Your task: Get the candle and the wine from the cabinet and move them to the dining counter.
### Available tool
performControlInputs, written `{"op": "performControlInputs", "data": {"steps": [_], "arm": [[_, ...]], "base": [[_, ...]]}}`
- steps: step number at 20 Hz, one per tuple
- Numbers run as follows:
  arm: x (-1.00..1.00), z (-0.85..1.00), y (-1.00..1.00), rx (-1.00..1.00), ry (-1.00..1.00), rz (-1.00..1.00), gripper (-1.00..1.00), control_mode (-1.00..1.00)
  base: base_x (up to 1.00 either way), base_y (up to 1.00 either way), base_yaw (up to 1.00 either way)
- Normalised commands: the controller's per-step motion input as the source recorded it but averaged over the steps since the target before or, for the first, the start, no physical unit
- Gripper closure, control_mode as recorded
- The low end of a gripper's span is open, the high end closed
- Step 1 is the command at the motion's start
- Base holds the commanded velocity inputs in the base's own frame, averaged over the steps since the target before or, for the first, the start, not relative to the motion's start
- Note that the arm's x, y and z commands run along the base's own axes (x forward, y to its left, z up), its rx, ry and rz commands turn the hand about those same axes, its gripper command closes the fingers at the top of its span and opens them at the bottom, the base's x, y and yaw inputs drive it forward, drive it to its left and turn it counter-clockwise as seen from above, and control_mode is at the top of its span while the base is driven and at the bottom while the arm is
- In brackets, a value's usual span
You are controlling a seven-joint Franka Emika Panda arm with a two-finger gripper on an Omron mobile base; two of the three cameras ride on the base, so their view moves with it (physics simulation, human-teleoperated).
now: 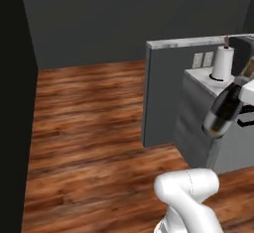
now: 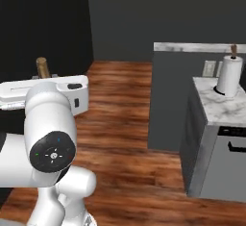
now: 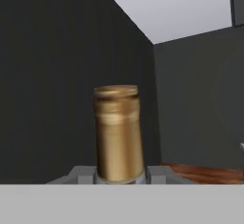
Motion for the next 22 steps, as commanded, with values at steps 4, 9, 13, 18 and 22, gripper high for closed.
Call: {"op": "performControlInputs", "data": {"steps": [4,9,13,18,22], "arm": [[0.0,0.0,0.0,0.0,0.0,0.0,1.0,1.0],[0.0,0.0,0.0,0.0,0.0,0.0,1.0,1.0],[0.0,0.0,0.0,0.0,0.0,0.0,1.0,1.0],[0.0,0.0,0.0,0.0,0.0,0.0,1.0,1.0],[0.0,0.0,0.0,0.0,0.0,0.0,1.0,1.0]], "base": [[0.92,0.61,-0.23],[0.92,0.61,-0.23],[0.88,0.63,-0.23],[0.84,0.67,-0.23],[0.85,0.62,-0.22]]}}
